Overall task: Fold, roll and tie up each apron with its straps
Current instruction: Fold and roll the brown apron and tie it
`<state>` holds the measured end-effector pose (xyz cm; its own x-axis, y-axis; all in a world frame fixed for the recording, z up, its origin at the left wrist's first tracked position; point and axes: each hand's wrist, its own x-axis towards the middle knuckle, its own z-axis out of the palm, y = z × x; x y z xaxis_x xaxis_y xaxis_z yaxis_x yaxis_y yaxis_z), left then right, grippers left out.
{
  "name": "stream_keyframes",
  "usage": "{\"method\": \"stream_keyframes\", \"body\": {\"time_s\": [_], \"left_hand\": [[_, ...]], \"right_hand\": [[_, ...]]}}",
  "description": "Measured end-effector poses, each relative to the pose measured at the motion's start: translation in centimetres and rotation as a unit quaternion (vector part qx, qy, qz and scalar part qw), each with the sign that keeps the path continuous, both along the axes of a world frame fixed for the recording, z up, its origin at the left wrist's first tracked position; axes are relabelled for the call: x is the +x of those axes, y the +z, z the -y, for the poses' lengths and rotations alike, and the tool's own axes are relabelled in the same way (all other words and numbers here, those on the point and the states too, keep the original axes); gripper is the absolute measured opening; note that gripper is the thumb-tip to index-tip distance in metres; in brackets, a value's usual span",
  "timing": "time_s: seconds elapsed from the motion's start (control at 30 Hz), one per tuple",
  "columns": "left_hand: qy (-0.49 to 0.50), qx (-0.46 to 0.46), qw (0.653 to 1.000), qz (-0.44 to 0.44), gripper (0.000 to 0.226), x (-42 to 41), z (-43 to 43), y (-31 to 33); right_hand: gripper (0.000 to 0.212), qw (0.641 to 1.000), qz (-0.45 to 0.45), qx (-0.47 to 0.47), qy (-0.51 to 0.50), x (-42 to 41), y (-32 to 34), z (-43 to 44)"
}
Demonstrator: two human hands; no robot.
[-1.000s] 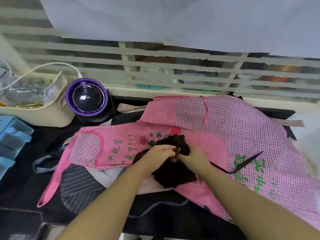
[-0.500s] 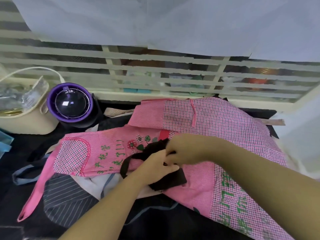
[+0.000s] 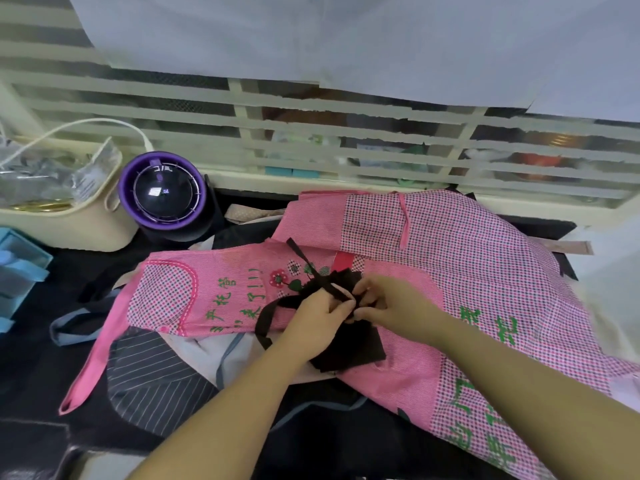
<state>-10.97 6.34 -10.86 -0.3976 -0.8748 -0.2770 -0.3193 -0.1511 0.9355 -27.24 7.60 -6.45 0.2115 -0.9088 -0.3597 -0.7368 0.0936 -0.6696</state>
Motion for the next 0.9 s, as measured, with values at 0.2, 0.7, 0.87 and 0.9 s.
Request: {"method": "stream_keyframes", "body": {"time_s": [0.2, 0.7, 0.87, 0.9], "left_hand": [[0.040, -0.017, 0.999, 0.032, 0.013, 0.0, -0.6, 0.1], [0.012, -0.260, 0.935, 0.241, 0.030, 0.6, -4.0, -2.7], [0.041, -0.181, 0.969, 0.165, 0.025, 1.6, -3.3, -1.4], [0.056, -0.175, 0.971, 0.151, 0.028, 2.1, -3.0, -0.9]], "right_hand": [[0.007, 0.986, -0.021, -0.144, -0.078, 0.9, -1.9, -0.8], [0.017, 0.997, -0.016, 0.016, 0.078, 0.7, 0.3, -0.3], [0.023, 0.999, -0.007, 0.005, 0.042, -0.3, -0.1, -0.5], [0.024, 0.999, -0.008, 0.000, 0.034, -0.6, -0.2, -0.4]]}}
